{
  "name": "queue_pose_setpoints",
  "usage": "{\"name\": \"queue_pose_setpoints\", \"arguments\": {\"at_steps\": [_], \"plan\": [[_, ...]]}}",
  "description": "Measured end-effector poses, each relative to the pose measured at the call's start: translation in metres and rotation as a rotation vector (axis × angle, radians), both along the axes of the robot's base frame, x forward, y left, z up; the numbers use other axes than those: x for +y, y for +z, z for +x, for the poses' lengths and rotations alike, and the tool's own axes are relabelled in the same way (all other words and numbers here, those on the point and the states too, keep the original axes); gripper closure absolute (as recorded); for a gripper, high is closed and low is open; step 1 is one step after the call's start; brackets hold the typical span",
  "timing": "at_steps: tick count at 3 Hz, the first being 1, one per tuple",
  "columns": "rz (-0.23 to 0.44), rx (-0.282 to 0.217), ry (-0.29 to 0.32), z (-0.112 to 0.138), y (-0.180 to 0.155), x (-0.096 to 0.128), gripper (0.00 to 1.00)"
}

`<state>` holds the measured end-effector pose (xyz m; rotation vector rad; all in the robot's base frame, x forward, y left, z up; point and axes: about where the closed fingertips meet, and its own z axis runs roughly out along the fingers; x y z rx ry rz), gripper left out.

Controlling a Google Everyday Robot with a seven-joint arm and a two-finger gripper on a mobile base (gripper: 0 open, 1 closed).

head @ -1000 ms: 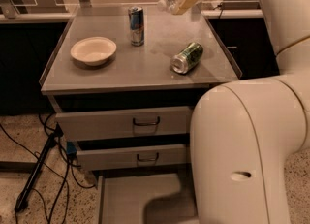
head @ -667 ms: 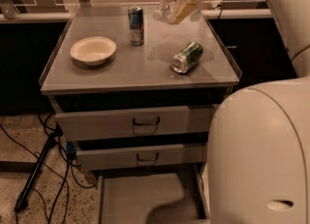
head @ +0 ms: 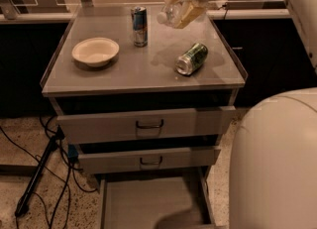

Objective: Place water bottle into bottom drawer

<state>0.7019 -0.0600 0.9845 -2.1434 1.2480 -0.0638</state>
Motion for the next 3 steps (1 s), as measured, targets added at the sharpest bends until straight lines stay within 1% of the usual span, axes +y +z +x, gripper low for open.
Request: {"name": "queue_pose_setpoints", "arguments": {"at_steps": [1,2,3], "plan": [[0.038,0.023,0.039,-0.034,0.005,0.008,1.00],[0.061,0.057,0.069,-0.085,0.007,0.015,1.00],[0.061,0.057,0.069,-0.085,0.007,0.015,1.00]]}}
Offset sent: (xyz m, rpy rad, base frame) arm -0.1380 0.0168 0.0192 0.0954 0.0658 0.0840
